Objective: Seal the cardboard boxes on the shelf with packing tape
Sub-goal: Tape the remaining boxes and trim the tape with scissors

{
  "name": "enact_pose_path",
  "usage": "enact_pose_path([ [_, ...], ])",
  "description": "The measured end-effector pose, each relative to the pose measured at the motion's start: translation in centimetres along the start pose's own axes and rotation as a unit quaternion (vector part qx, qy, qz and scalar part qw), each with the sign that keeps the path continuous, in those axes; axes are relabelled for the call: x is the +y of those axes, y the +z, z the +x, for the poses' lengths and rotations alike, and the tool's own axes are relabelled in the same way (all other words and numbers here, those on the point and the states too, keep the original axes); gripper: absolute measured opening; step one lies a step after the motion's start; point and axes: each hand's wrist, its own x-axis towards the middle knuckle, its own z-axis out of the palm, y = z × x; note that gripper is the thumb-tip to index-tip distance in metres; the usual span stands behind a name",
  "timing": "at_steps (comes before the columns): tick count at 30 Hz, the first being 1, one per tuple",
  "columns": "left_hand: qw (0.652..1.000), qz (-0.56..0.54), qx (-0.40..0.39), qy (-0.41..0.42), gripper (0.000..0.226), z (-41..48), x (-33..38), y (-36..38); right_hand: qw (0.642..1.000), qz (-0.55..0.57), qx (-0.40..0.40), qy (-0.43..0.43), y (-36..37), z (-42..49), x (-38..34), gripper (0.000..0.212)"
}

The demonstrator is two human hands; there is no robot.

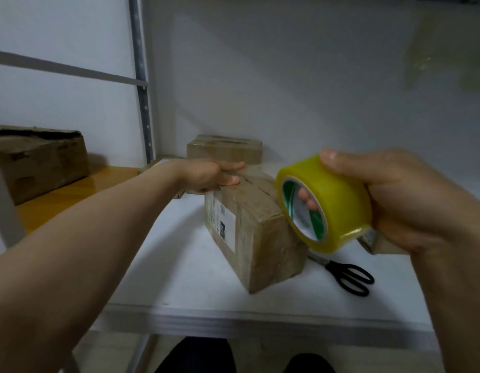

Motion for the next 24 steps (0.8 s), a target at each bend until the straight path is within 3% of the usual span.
enact_pose_path([
  [8,1.000,0.002,0.026,0.007,0.050,-0.5,0.1,0.7,0.995,0.034,0.026,0.093,-1.3,-2.8,5.7,0.041],
  [11,0.992,0.095,0.038,0.077,0.046,-1.2,-0.5,1.2,0.988,0.039,0.044,0.146,-0.8,-2.7,8.1,0.047],
  [14,0.959,0.203,0.137,0.142,0.040,-2.4,1.5,3.0,0.983,0.053,0.047,0.167,-0.6,-2.2,8.9,0.044],
  [16,0.955,0.176,0.136,0.197,0.041,-3.1,2.3,4.2,0.982,0.065,0.052,0.169,-0.6,-1.8,8.9,0.033],
  [18,0.961,0.171,0.048,0.213,0.064,-3.9,2.9,5.1,0.981,0.072,0.056,0.168,-0.5,-1.5,8.9,0.021],
  [21,0.937,0.304,-0.001,0.175,0.111,-4.4,3.3,5.7,0.981,0.070,0.070,0.165,0.0,-0.9,9.1,0.019],
  [24,0.936,0.307,0.012,0.171,0.113,-4.1,3.9,5.8,0.981,0.094,0.079,0.152,0.1,-0.4,9.4,0.020],
])
